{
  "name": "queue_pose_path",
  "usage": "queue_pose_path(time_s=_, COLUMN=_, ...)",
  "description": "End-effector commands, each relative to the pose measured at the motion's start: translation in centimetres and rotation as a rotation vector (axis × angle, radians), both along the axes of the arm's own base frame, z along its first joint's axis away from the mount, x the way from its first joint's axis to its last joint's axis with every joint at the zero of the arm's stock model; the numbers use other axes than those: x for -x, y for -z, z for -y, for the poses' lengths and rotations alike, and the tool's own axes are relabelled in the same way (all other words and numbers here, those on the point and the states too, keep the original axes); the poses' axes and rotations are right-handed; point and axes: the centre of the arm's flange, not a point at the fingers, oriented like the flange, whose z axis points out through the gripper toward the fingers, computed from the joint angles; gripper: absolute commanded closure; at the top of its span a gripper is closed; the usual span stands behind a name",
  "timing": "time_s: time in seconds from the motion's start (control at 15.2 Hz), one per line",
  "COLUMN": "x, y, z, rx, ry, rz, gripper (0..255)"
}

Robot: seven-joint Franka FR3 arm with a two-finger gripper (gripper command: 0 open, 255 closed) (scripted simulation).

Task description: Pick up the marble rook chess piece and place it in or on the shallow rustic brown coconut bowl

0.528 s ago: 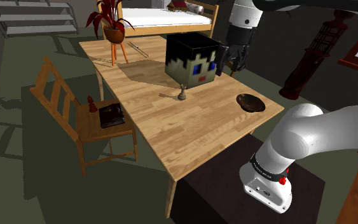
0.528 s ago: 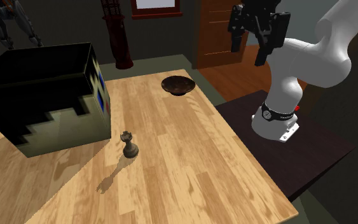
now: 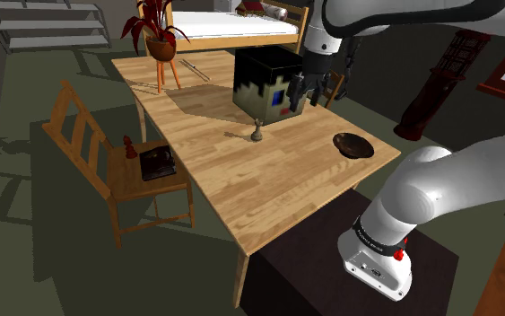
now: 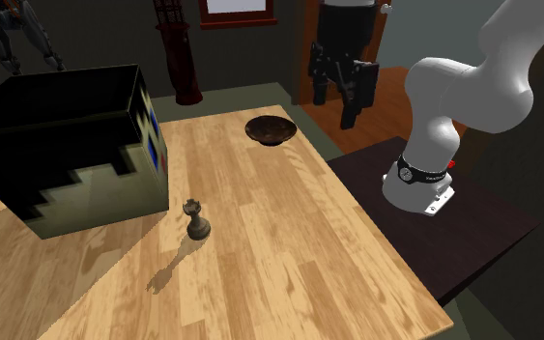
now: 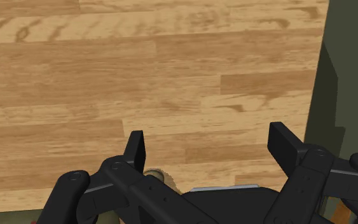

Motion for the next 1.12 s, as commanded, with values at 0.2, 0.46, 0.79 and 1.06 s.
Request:
queue_pose_path(time_s=0.2, x=-5.3, y=3.4, z=2.4, rx=0.004, ry=0.003, rz=0.003, gripper=0)
queue_pose_path(time_s=0.46, x=-9.3, y=6.4, z=4.2, rx=0.007, ry=0.005, rz=0.004, gripper=0)
queue_pose_path(time_s=0.79, x=-14.2, y=10.1, z=6.5, rx=0.011, ry=0.007, rz=0.005, gripper=0)
queue_pose_path(time_s=1.06, x=-18.1, y=13.0, z=8.3, rx=0.014, ry=0.01, rz=0.006, gripper=0)
